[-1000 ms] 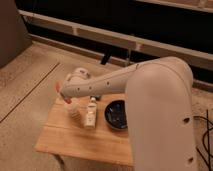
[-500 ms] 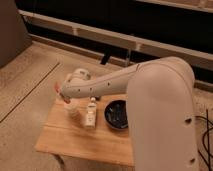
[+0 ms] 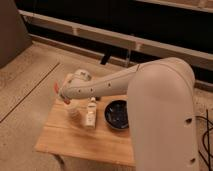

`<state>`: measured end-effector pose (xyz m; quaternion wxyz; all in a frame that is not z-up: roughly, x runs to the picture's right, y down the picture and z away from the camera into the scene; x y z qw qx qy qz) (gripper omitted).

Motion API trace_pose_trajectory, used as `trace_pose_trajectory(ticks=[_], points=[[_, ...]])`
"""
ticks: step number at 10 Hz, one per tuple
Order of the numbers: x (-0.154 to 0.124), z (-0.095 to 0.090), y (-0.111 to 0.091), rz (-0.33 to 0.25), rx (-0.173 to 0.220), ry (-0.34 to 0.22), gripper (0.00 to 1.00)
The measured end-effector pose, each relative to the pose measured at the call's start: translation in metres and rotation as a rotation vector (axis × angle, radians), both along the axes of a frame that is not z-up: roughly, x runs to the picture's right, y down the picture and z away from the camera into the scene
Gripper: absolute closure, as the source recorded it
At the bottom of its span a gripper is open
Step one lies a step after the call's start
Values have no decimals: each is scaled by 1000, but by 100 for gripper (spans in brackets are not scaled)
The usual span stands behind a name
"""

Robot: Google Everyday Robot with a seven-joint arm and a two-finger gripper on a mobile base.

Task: Place the pepper in the ceramic cup

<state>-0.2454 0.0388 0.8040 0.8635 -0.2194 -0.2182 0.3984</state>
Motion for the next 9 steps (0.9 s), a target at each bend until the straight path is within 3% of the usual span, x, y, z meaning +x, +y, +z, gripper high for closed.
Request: trace_pose_trajectory(ticks=[3, 9], points=[[2, 0, -1, 5, 2, -1, 26], [2, 0, -2, 12, 9, -8, 24]])
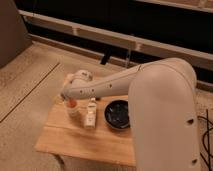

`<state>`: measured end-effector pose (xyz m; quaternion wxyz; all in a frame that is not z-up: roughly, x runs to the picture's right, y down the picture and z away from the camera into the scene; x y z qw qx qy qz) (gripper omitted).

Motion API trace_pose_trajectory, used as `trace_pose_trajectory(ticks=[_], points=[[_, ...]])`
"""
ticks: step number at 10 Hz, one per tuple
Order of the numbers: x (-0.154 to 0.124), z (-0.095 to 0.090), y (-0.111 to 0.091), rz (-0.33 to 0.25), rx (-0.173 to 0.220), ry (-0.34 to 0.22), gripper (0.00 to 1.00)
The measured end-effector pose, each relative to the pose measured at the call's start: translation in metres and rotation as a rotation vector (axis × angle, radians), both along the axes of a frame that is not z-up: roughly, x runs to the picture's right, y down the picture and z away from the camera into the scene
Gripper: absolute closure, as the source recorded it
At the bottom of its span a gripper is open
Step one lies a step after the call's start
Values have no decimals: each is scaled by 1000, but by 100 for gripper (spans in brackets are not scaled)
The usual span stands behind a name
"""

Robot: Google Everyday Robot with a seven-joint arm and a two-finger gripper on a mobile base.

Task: Place the pepper in the ceramic cup

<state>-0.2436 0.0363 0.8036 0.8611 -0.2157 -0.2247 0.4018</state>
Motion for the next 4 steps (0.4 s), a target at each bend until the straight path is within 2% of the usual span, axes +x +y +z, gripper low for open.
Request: trace_pose_trajectory(ticks=[4], points=[[-5, -3, 3, -12, 4, -11, 24]])
